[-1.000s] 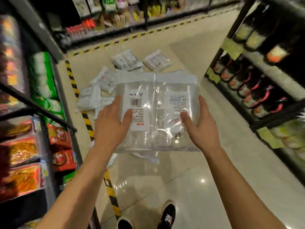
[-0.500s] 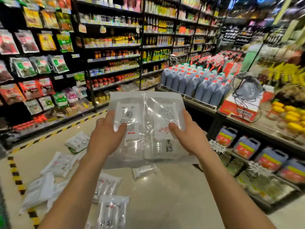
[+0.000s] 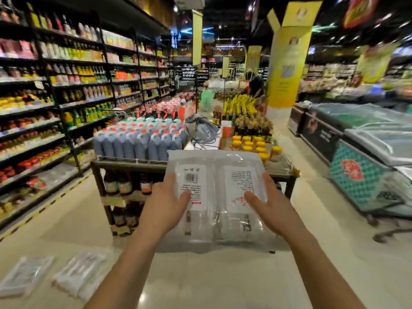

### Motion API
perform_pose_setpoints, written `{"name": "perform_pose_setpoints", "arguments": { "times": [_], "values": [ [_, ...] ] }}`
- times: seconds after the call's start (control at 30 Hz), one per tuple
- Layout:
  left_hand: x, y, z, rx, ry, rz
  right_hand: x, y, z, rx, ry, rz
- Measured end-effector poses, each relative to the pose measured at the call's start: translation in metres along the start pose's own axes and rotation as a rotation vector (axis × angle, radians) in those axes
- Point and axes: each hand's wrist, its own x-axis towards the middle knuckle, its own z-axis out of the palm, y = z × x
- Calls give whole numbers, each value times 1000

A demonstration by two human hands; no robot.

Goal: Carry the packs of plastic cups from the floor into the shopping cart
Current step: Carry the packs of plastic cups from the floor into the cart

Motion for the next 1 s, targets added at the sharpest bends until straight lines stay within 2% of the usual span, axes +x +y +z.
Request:
{"name": "perform_pose_setpoints", "arguments": {
  "times": [0.2,0.4,0.73,1.0],
  "values": [
    [57,154,132,-49,-127,137,44,142,-120,-51,199,145],
    [94,312,256,-97,-233,237,69,266,-249,-104,338,206],
    [127,491,436,-116,-439,399,87,428,-382,-154,492,458],
    [187,619,594,-225,-557,560,147,553,-470,-176,621,605]
  ]
}}
